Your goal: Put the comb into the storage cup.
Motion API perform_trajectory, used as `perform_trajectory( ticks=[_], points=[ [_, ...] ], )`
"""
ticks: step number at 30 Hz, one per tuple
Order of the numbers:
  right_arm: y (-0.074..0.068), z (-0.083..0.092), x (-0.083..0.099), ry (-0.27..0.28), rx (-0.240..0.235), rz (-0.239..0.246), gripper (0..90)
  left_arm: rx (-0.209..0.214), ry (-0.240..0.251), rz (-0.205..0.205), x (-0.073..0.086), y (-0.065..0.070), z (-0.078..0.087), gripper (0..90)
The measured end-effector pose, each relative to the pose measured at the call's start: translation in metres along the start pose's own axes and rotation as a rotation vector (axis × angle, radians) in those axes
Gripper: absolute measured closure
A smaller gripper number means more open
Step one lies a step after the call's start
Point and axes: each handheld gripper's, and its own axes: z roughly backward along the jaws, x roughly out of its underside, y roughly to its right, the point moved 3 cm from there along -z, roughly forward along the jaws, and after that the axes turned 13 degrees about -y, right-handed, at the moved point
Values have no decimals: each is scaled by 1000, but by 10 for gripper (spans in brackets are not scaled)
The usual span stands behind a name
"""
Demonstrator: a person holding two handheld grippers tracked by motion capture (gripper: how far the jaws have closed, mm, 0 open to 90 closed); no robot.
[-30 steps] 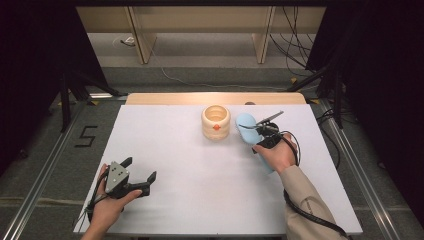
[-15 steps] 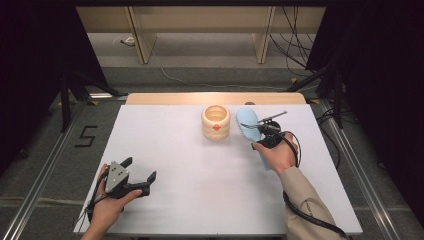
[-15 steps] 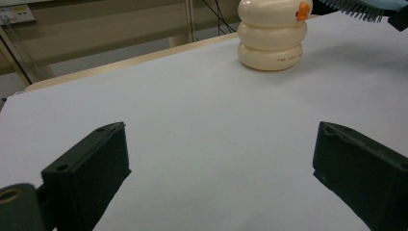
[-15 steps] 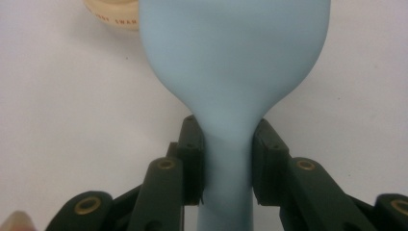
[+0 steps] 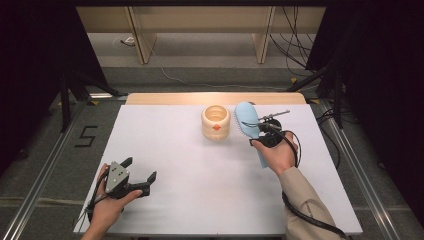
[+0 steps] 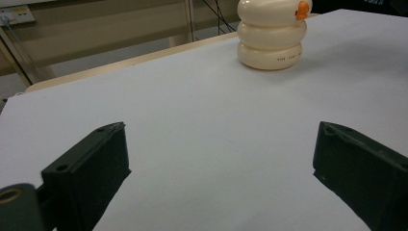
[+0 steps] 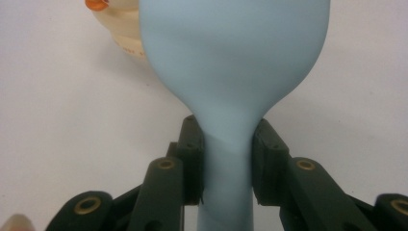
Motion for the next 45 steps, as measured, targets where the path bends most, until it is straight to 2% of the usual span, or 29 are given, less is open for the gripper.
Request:
perform_trajectory(
  ticks=[4,14,22,45],
  points=[
    [-3,1,-1,7,-3,8,704,3,5,-8,-1,0,1,3],
    [-7,7,-2,46,-7,9,704,20,9,-29,-2,4,1,0],
    [-13,12,-3,90,-5,18,704,55,15,-15,-4,9,0,0],
    [-34,14,-5,154,-25,66,704,60,9,5,-3,9,0,0]
  ],
)
